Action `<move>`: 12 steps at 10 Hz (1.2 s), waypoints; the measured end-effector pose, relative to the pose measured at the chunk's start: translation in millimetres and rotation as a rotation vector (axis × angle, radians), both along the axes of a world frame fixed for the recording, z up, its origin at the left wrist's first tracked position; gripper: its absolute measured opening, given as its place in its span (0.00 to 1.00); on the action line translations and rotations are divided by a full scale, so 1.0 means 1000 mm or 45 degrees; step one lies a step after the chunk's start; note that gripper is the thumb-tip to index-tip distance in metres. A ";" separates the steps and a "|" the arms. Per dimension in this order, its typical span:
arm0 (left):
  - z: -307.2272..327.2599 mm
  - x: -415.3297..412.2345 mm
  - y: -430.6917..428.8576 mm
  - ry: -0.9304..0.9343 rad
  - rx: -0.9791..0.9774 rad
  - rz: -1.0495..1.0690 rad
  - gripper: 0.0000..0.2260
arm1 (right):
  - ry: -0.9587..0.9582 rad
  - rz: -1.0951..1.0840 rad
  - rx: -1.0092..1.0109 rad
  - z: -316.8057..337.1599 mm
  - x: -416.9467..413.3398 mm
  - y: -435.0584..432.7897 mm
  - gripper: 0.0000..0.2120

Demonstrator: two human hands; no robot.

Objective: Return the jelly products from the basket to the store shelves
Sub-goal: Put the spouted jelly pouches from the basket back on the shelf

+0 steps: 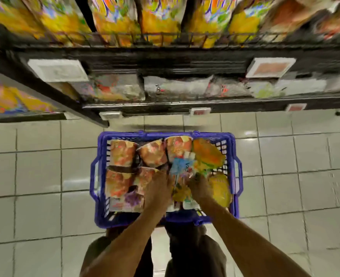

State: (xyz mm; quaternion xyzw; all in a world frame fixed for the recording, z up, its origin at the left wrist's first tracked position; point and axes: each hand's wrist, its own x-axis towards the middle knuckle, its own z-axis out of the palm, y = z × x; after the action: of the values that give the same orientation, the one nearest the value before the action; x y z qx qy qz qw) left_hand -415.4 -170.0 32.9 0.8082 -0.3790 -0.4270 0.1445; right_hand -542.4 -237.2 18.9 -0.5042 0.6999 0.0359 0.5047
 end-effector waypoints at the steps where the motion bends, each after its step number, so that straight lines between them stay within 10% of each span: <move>1: -0.005 -0.007 -0.012 -0.123 0.039 0.073 0.08 | -0.004 -0.036 0.069 0.001 -0.001 -0.001 0.17; 5: 0.117 0.041 -0.017 0.534 -0.126 0.493 0.06 | -0.364 -0.333 0.072 0.138 -0.009 -0.014 0.07; 8: 0.376 0.091 -0.068 0.887 -0.410 1.007 0.09 | -0.736 -0.642 -0.145 0.372 0.043 -0.051 0.14; 12: 0.698 0.151 -0.082 0.491 -1.059 0.367 0.19 | -1.286 -0.472 -0.607 0.650 0.072 -0.093 0.11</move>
State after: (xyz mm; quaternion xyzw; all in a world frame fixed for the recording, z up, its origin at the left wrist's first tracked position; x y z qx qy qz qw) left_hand -264.1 -252.2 730.8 0.6321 -0.3681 -0.3567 0.5811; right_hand -470.9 -329.9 669.3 -0.4277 0.4378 -0.4560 0.6461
